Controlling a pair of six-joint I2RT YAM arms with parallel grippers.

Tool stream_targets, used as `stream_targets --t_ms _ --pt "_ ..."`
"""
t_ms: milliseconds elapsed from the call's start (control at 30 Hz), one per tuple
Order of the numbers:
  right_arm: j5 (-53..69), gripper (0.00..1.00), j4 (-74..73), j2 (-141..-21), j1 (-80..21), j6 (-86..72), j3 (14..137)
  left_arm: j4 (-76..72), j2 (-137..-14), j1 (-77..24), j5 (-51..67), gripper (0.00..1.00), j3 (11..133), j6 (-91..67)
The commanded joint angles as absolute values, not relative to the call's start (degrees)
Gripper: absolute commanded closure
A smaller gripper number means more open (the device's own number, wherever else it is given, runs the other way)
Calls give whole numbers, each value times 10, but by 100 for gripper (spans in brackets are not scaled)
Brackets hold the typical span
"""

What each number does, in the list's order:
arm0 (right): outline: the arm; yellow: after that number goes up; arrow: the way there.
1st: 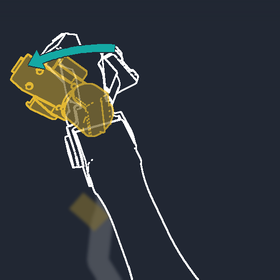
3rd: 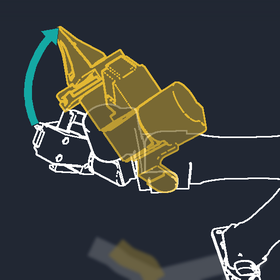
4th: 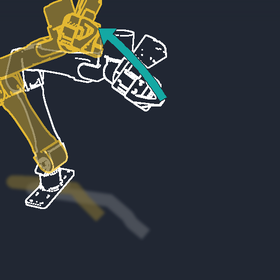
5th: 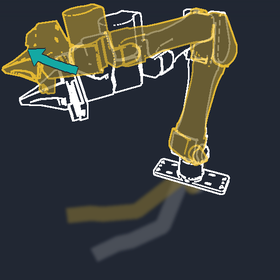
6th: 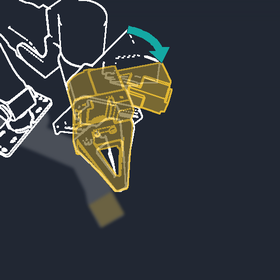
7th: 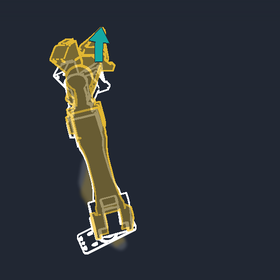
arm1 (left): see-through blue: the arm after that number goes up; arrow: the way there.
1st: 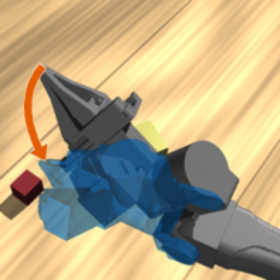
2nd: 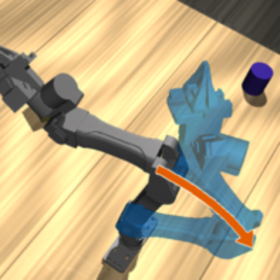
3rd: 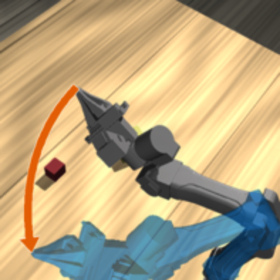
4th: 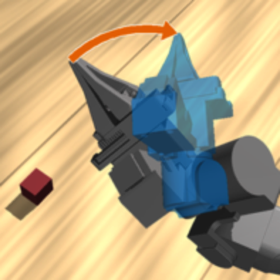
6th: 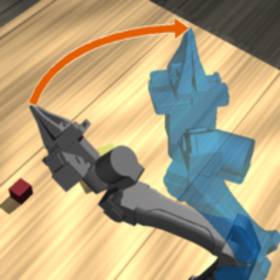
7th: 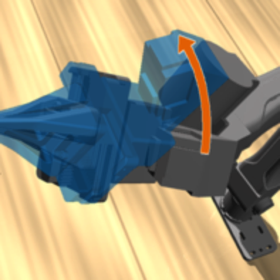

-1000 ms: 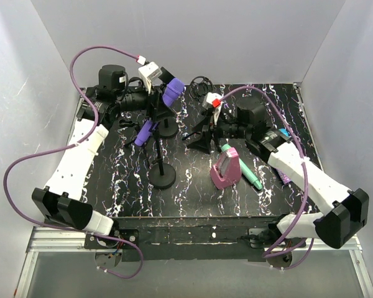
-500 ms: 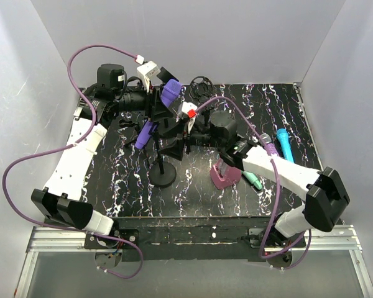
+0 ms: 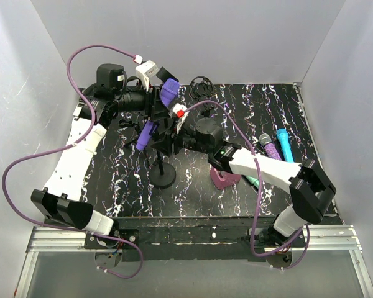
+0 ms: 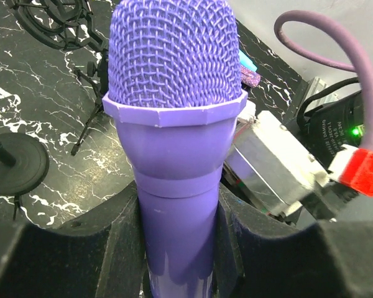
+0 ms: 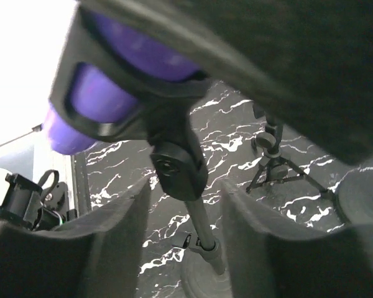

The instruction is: Remove the microphone from the stand

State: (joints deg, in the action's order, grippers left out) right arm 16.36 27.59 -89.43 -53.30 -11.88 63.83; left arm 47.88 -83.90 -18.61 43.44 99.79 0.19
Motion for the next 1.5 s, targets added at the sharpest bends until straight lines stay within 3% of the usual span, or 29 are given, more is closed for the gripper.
stream_targets --t_ms 0,67,133,733,933,1033,1200,1467 --pt "112 52 300 -896 -535 -147 643 490 -821 -188 447 100 1025 -19" --pt "107 68 293 -895 -534 -156 637 490 -822 -187 447 100 1029 -19" --pt "106 98 284 -894 -535 -160 631 492 -822 -187 447 100 1036 -18" --pt "83 99 239 -911 -535 -136 578 563 -825 -187 416 100 1203 47" --pt "85 99 231 -915 -535 -113 578 589 -867 -187 417 100 1313 47" --pt "86 99 228 -904 -534 -93 584 580 -860 -187 419 100 1296 40" --pt "126 59 204 -854 -515 -40 592 531 -819 -186 432 100 1196 13" --pt "225 38 206 -798 -505 -2 582 456 -808 -187 447 100 1089 -32"
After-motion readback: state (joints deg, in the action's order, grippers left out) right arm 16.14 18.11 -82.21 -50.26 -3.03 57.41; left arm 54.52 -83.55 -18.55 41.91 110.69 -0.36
